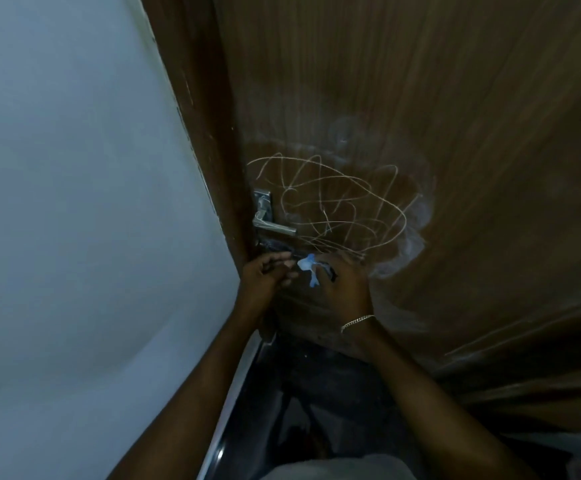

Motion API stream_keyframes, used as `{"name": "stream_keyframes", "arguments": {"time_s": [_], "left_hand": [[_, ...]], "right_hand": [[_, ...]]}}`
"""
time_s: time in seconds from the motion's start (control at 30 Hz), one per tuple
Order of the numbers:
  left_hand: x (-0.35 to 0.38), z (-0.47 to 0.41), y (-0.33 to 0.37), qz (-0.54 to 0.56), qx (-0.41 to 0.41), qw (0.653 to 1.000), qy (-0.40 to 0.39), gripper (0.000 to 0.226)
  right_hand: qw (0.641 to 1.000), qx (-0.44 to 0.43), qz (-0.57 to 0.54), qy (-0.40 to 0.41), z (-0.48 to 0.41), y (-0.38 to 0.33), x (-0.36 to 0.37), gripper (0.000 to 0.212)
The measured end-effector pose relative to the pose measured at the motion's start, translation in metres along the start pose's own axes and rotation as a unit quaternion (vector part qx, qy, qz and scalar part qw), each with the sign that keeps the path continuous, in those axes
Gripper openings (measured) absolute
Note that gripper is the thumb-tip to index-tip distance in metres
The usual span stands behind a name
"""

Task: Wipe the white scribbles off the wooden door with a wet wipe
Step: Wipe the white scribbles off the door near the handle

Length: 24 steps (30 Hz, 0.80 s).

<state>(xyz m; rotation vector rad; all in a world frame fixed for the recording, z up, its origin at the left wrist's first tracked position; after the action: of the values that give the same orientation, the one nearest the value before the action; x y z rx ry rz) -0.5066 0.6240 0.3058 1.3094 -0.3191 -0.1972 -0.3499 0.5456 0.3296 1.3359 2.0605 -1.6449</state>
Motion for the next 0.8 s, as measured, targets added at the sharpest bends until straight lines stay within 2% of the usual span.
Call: {"name": "stream_keyframes", "arguments": {"time_s": [0.1,0.23,0.37,0.53,0.8], "left_hand": [[-0.018,-0.018,-0.003,0.033,-0.014,0.998,0.043,0.026],[-0.031,-0.034,-0.012,0.021,-0.032,0.996,0.075,0.025],[-0.036,-0.05,-0.009,0.005,-0.031,0.997,0.068,0.023],[-0.044,-0.062,-0.006,-0.009,-0.05,0.998,0.044,0.016],[-0.059,-0.077,-0.001,-0.052,-0.053,0.997,0.018,0.018]], "right_hand": [[1.0,-0.008,0.006,0.004,-0.021,0.009,0.02,0.011],[0.997,-0.049,0.04,-0.034,-0.048,0.015,0.049,0.01],[0.988,-0.108,0.099,-0.049,-0.078,0.001,0.067,0.02],[0.964,-0.159,0.187,-0.1,-0.079,0.004,0.079,0.019],[0.949,-0.171,0.254,-0.069,-0.082,-0.004,0.098,0.02]]}}
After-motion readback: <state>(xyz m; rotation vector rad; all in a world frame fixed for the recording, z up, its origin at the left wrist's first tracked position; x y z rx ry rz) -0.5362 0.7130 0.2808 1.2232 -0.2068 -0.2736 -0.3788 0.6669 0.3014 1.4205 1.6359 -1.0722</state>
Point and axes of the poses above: each hand's wrist, its own z-axis away from the middle knuckle, its own x-axis out of the palm, y = z × x, the point moved 4 cm from there along -z, towards the middle knuckle, and after that the axes turned 1 degree about z, right-handed, at the moved point
